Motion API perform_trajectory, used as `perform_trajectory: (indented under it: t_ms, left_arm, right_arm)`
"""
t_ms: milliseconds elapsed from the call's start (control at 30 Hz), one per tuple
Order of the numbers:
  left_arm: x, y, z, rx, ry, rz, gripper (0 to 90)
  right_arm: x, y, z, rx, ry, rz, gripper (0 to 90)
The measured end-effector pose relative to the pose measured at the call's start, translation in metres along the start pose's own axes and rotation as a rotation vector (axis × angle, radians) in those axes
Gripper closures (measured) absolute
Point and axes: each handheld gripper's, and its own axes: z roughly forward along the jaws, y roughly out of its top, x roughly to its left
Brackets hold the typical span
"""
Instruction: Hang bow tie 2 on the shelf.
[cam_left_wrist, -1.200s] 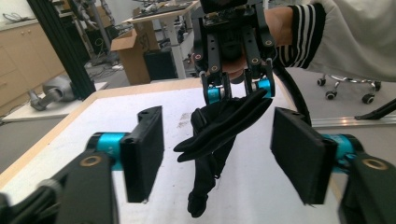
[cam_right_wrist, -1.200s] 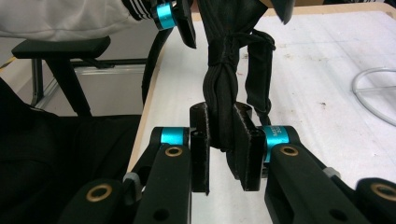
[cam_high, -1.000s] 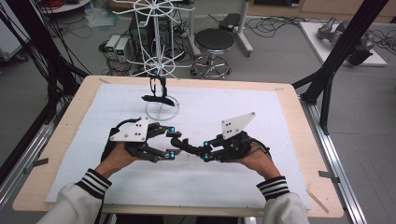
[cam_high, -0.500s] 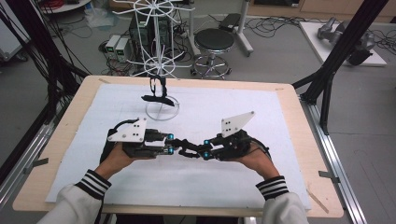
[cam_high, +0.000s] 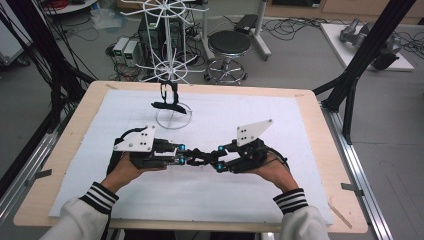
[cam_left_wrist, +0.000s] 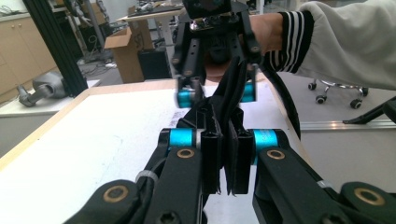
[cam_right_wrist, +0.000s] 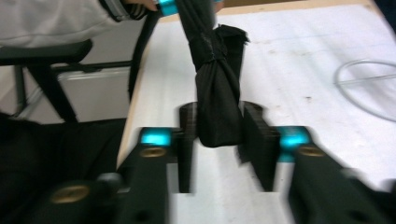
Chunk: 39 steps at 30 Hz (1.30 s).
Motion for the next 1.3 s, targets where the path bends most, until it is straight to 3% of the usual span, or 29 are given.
perform_trajectory:
  t_ms: [133, 200, 300, 367, 467, 567, 733, 967, 1300]
  left_arm:
    - [0.000, 0.000, -0.002, 0.001, 0.016, -0.001, 86.1]
    - [0.000, 0.000, -0.003, -0.002, 0.019, -0.002, 86.1]
    - [0.000, 0.000, -0.005, -0.006, 0.032, -0.006, 86.1]
    - [0.001, 0.000, -0.008, -0.012, 0.048, -0.011, 86.0]
    - [0.002, 0.000, -0.013, -0.018, 0.075, -0.021, 86.0]
    - [0.004, 0.001, -0.019, -0.034, 0.109, -0.033, 86.0]
    - [0.007, 0.003, -0.030, -0.061, 0.174, -0.050, 86.0]
    - [0.010, 0.008, -0.046, -0.094, 0.258, -0.068, 86.0]
    - [0.013, 0.015, -0.054, -0.103, 0.327, -0.084, 86.0]
  right_arm:
    - [0.000, 0.000, 0.003, 0.004, -0.051, 0.008, 14.5]
    - [0.001, 0.000, 0.003, 0.014, -0.093, -0.014, 10.7]
    - [0.001, -0.001, 0.000, -0.014, -0.117, -0.008, 10.1]
    - [0.002, -0.002, -0.003, -0.027, -0.153, -0.007, 1.0]
    - [0.006, -0.003, -0.009, -0.037, -0.203, -0.002, 1.0]
    - [0.009, -0.007, -0.017, -0.083, -0.246, 0.006, 1.0]
    - [0.014, -0.018, -0.027, -0.102, -0.329, 0.025, 1.0]
    - [0.025, -0.033, -0.039, -0.171, -0.443, 0.048, 1.0]
    - [0.038, -0.064, -0.053, -0.285, -0.595, 0.096, 1.0]
